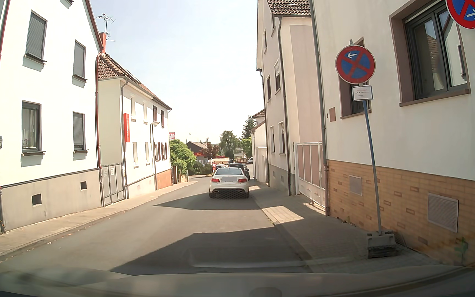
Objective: Follow the waypoints while adhering to traffic rules and regulations
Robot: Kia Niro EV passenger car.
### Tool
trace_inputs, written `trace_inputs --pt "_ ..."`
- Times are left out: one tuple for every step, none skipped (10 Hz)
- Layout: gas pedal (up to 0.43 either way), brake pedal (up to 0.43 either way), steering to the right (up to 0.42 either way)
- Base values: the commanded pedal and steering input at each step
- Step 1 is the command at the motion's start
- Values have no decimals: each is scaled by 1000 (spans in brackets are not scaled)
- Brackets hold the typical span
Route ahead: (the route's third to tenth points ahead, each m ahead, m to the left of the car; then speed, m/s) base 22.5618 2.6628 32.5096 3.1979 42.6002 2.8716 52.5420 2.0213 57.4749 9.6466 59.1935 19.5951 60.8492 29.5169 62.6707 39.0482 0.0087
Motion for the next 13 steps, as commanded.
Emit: trace_inputs --pt "0 256 -15" --pt "0 250 -41" --pt "0 244 -82" --pt "0 238 -128" --pt "0 232 -171" --pt "0 232 -230" --pt "0 226 -293" --pt "0 220 -340" --pt "0 201 -385" --pt "0 183 -411" --pt "0 128 -427" --pt "0 0 -446" --pt "0 0 -467"
